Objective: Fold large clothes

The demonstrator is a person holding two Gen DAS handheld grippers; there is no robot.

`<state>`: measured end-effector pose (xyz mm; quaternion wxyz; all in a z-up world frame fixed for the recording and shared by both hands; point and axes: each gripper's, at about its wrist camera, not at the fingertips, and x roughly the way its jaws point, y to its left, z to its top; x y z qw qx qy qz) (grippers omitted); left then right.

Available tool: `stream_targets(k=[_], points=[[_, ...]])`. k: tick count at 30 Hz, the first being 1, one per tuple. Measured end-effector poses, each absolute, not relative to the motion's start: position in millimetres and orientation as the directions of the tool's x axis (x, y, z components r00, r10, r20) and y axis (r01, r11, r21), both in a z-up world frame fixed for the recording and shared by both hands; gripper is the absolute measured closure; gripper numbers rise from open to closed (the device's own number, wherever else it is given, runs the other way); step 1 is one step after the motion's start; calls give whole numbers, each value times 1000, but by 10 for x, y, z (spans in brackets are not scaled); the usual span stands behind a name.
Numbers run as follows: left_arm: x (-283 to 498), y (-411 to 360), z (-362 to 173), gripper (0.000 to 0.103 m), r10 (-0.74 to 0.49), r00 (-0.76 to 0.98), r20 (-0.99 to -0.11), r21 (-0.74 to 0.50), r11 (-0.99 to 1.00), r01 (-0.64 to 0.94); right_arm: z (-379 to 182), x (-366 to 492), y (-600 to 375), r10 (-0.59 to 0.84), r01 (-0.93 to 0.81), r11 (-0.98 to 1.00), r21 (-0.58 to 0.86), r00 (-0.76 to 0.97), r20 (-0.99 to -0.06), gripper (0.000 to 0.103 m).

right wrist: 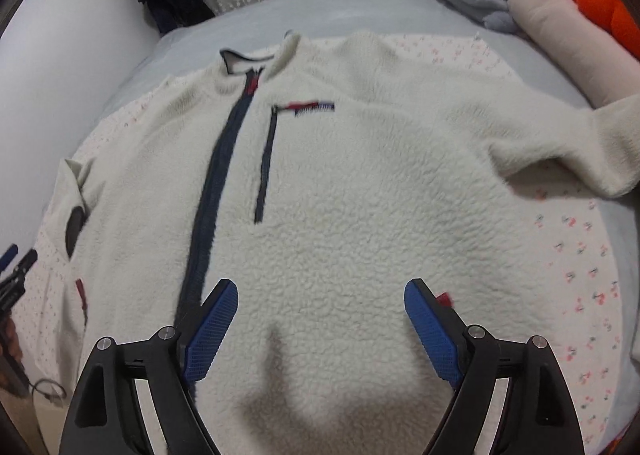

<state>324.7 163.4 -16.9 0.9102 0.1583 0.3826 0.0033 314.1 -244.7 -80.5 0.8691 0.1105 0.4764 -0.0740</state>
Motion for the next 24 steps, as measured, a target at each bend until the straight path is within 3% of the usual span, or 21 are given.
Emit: stream_targets(k=[5, 11, 12, 13, 16, 24], points=[[3574, 1638, -563, 19, 52, 631, -774, 229, 952, 203, -986, 3278, -2431, -19, 247, 961, 120, 496, -868, 16], [4024, 1463, -704, 21, 62, 641, -765, 186, 974, 128, -1134, 3338, -2370, -55, 263, 962, 78, 462, -885, 16], [4077, 1454, -700, 33, 58, 648, -759, 175, 978, 117, -1144, 3341, -2353, -65, 263, 963, 66, 461, -885, 16], [4119, 1450, -675, 62, 62, 656, -752, 174, 979, 108, -1144, 3341, -2330, -77, 262, 964, 53, 461, -884, 16], [4218, 1604, -405, 93, 104, 679, -727, 201, 977, 65, -1146, 3331, -2328, -78, 266, 962, 56, 470, -879, 15], [4439, 2911, 620, 97, 478, 677, -560, 313, 878, -361, -1129, 3322, -2382, -64, 269, 960, 75, 475, -878, 15]])
